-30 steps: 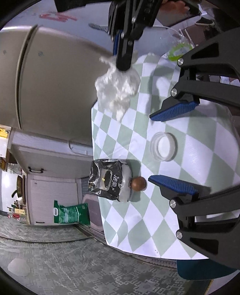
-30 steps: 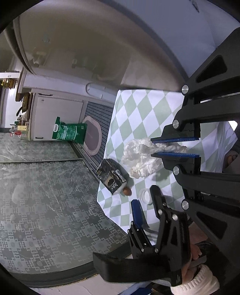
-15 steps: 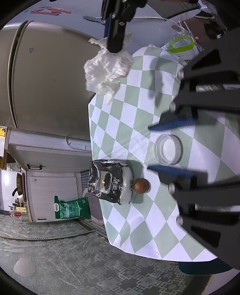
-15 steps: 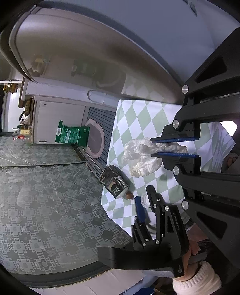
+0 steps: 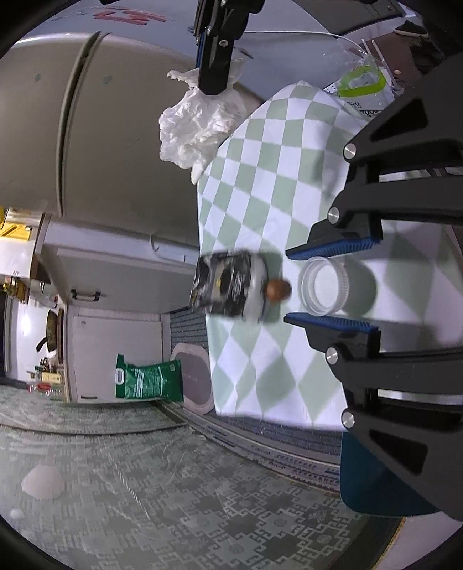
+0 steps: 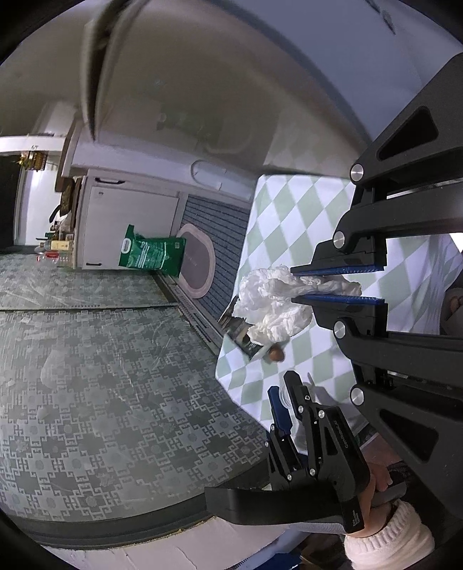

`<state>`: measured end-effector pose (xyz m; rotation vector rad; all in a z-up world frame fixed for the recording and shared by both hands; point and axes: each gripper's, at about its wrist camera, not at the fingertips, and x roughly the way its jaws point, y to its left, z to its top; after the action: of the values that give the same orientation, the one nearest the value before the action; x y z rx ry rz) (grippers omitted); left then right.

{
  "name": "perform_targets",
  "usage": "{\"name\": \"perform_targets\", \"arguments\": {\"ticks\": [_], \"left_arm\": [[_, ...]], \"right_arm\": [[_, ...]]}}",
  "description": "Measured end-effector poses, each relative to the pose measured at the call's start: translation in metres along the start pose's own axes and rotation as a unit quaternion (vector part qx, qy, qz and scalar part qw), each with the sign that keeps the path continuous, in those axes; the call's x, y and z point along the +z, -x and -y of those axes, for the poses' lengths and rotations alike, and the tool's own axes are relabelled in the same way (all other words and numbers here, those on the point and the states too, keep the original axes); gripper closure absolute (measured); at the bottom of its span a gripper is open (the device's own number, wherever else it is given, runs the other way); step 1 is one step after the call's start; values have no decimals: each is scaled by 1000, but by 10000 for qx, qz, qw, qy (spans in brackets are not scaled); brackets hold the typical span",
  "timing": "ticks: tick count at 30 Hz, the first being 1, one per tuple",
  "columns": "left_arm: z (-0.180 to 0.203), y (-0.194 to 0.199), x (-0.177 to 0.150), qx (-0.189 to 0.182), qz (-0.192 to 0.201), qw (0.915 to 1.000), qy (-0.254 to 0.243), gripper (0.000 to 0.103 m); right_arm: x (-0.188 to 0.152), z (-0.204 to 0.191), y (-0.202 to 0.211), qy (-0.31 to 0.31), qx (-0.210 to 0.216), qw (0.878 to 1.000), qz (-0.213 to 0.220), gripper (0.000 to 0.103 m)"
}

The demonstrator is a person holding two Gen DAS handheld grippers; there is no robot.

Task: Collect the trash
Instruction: 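Drop the white lid into the teal bin with the left tool while the right tool carries the plastic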

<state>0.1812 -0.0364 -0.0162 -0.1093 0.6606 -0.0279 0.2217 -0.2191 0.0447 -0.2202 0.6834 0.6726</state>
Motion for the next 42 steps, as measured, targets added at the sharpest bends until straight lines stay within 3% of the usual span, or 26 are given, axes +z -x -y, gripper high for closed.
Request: {"name": "perform_targets", "arguments": {"ticks": [16,30,42], "left_arm": [[-88,43,-7,353,167,9985,388,71],[-166,41,-46,820,-374,9937,665,71],[-212,18,-94,881,-1114,9842,1060,71]], "right_arm": [[42,-81,-20,443,332,9985,55,94],[65,-145,-43,762,651,9950,-18,94],[69,-183,-78,881,929,9913,-312,94]]}}
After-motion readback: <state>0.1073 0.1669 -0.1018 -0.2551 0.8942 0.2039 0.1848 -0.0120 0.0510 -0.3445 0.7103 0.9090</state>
